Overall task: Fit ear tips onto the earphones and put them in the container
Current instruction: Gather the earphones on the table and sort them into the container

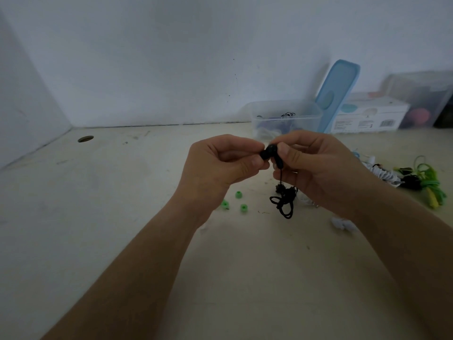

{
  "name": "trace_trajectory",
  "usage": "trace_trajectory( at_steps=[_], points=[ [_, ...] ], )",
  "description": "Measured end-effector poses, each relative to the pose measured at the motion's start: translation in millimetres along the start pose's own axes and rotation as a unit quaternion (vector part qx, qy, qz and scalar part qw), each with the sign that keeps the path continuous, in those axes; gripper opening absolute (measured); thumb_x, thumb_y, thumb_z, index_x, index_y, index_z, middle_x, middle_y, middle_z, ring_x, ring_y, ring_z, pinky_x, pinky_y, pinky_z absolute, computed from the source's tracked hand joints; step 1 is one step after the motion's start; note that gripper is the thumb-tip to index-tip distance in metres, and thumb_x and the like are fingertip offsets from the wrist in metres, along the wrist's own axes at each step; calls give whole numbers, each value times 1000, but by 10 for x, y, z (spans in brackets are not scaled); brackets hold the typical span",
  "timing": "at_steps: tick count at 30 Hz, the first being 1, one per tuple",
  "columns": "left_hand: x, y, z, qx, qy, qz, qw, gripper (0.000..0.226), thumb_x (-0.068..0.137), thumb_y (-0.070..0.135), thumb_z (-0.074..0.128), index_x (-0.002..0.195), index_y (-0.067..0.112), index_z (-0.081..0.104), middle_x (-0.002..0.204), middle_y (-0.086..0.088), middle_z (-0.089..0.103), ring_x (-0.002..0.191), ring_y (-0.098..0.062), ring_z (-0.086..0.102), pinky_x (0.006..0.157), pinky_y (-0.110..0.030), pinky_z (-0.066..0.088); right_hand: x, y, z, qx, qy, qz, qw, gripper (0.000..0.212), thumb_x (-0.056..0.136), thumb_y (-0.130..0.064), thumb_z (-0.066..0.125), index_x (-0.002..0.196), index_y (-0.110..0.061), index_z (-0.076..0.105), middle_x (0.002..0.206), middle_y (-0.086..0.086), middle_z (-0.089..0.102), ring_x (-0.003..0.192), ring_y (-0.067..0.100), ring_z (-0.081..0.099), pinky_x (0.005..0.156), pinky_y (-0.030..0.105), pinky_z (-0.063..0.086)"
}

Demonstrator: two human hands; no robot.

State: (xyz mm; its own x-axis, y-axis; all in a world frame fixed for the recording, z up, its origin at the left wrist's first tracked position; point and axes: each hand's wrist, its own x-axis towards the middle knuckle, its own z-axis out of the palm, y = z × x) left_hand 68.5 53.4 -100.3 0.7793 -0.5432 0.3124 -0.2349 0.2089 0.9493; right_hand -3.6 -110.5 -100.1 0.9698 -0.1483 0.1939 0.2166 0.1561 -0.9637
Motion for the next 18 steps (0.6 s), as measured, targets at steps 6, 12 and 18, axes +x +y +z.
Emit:
trace_trajectory(
  at_steps=[6, 12, 18],
  points=[
    [-5, 9, 0, 12, 4, -1, 1000, 18, 76, -4, 73, 88, 10, 73, 81, -11, 76, 78, -22, 75, 73, -25, 58, -1, 1, 3, 4, 4, 3, 1000, 13, 74, -16, 64, 72, -17, 77, 71, 4, 69, 67, 12, 66, 65, 23, 57],
    [-5, 8, 0, 23, 12, -5, 1000, 18, 77, -4, 74, 88, 9, 73, 80, -12, 76, 78, -22, 75, 73, -25, 58, 10, 28, 1, -6, 12, -1, 1000, 10, 74, -15, 65, 74, -15, 75, 72, 6, 69, 68, 13, 66, 66, 24, 57],
    [5, -22, -5, 18, 17, -11, 1000, 18, 74, -1, 75, 87, 11, 73, 81, -12, 76, 78, -22, 75, 75, -27, 58, 23, 55, 11, -18, 23, -12, 1000, 9, 74, -18, 67, 74, -19, 76, 75, 6, 71, 71, 14, 66, 68, 25, 57]
  ],
)
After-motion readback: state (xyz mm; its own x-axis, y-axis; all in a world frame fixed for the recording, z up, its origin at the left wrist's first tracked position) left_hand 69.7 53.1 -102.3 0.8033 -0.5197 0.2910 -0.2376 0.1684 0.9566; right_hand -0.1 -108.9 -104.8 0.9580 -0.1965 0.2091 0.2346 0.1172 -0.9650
